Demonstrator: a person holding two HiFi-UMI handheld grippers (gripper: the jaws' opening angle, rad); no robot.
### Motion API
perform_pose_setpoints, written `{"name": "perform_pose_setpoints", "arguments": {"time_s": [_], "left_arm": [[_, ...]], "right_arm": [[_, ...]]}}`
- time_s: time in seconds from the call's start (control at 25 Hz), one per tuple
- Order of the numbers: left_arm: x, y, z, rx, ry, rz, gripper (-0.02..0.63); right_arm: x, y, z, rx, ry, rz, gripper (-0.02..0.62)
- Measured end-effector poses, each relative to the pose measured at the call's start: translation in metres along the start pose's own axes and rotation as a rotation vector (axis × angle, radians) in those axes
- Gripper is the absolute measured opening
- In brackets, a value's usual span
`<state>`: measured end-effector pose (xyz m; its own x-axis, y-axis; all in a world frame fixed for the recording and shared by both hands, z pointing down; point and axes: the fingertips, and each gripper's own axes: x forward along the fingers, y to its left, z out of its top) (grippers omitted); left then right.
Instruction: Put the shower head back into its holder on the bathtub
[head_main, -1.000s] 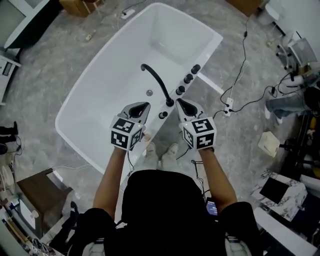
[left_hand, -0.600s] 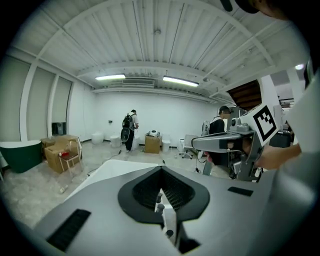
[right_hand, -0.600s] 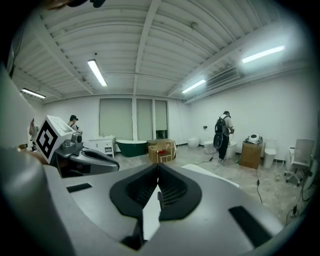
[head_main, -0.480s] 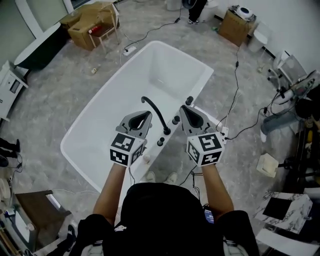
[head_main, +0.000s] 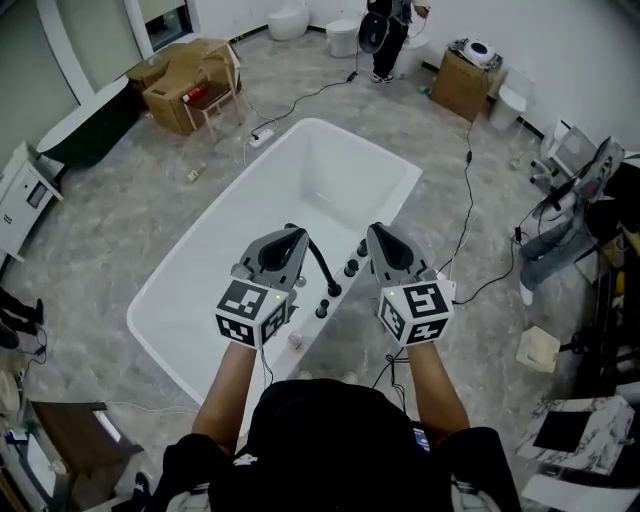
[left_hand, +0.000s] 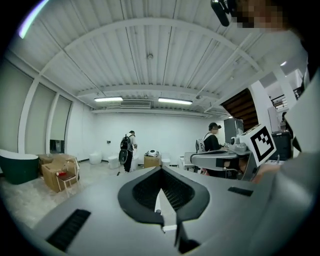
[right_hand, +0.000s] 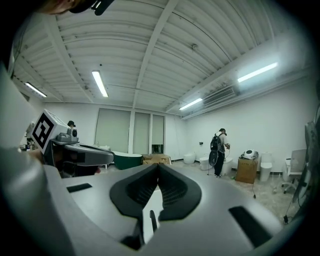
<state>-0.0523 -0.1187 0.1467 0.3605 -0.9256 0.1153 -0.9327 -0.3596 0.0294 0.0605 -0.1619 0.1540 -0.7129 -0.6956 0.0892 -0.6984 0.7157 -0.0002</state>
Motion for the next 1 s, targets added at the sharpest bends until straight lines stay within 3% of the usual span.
{"name": "perform_pose_setpoints", "arguments": {"time_s": [1.0], "left_arm": [[-0.007, -0.01, 0.012, 0.035, -0.028, -0.012, 0.014]], "right_arm": [[-0.01, 0.008, 0.009, -0.007, -0.02, -0.017, 0.023]]}}
